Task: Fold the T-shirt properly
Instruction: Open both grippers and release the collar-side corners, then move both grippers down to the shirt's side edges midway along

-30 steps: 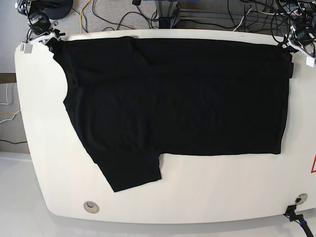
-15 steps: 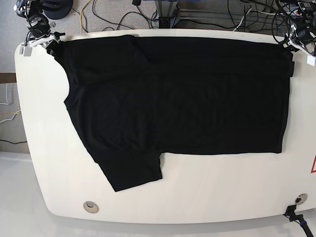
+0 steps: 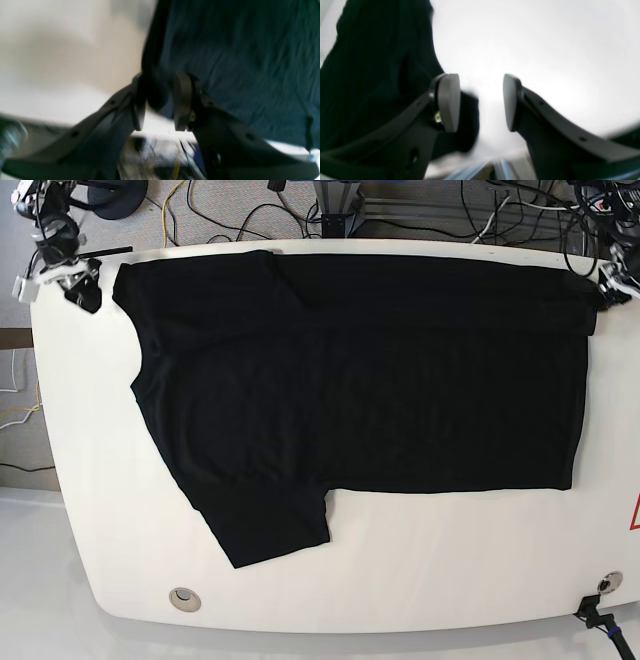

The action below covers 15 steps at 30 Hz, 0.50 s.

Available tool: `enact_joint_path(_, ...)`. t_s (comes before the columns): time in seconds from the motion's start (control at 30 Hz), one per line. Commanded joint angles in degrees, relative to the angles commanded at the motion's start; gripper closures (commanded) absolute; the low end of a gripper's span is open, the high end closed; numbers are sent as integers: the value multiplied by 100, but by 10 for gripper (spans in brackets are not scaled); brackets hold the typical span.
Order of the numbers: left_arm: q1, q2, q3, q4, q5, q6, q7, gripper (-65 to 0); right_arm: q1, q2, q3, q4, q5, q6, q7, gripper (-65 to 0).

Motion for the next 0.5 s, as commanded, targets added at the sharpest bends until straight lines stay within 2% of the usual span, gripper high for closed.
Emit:
enact_joint_path(0.13,-279,-77,9,275,363,45,-148,-189,647,146,-354,-31,-370,3,1,-269)
enact_joint_path(0.33,-1012,-227,61,280,627,80,-280,-194,1937,377,-1147,-239,-1547,-78,80,-267)
enact_joint_path(0.5,-1904,-424,589,-326,861,136,-539,-195,3025,386,-1667,-1314,-2062,-207,347,-268)
